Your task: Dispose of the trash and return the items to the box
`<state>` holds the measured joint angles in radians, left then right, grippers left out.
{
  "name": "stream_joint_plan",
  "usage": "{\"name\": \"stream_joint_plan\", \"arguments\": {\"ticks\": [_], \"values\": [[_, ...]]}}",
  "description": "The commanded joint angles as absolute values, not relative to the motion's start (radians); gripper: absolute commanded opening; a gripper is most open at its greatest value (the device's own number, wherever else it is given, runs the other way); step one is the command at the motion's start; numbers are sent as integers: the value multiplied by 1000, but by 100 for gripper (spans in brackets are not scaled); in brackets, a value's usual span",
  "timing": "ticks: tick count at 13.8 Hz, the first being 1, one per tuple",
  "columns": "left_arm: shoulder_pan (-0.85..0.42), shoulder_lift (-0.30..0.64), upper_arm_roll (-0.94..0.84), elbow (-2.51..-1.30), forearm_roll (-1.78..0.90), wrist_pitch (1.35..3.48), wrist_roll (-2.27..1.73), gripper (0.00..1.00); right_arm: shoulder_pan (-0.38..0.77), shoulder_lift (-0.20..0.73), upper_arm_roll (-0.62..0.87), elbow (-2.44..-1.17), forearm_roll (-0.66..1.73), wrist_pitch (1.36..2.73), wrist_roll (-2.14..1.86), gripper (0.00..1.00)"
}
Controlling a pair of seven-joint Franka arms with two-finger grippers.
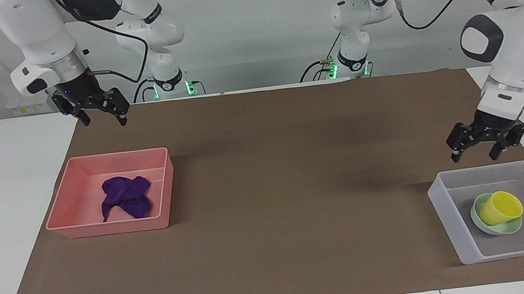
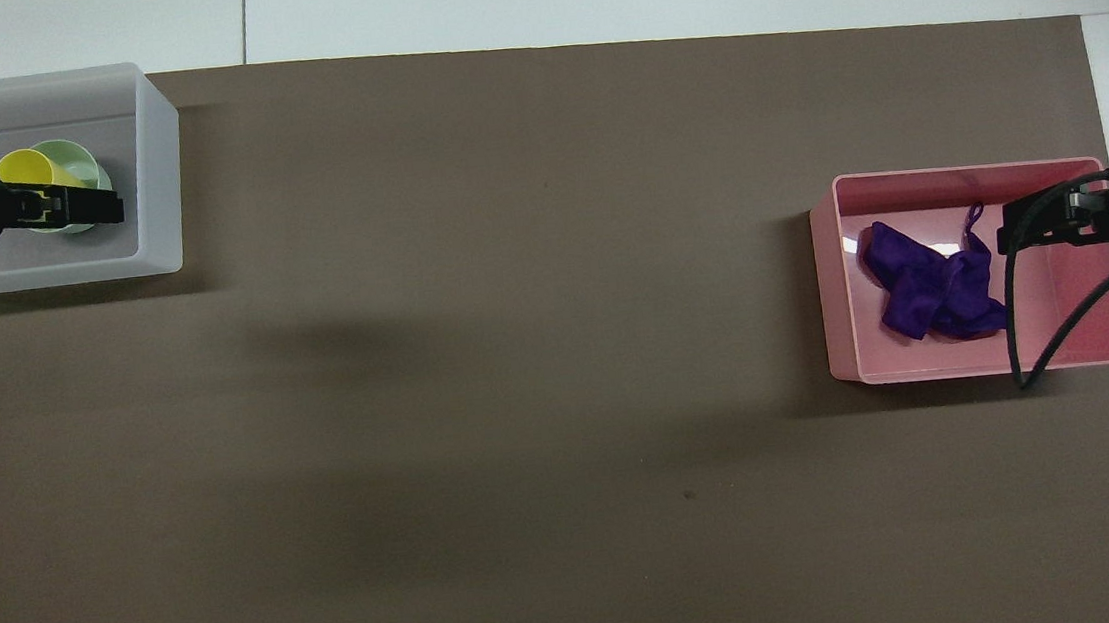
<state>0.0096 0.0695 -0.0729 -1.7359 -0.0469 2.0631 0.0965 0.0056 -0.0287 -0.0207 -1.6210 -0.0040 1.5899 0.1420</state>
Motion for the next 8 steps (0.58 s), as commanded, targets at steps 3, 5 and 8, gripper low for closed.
{"name": "stream_joint_plan", "arguments": {"ticks": [3,5,8], "values": [[-61,-26,-58,-1777,5,1948,17,100,-3,-52,-17,-1657,-8,1620,118,100],[-52,-5,-61,-1688,18,1883,25,100,-5,-52,-17,-1658,-8,1612,118,100],[-46,46,-60,-1556,23,1751,29,100,-5,-52,-17,-1658,-8,1618,118,100]]}}
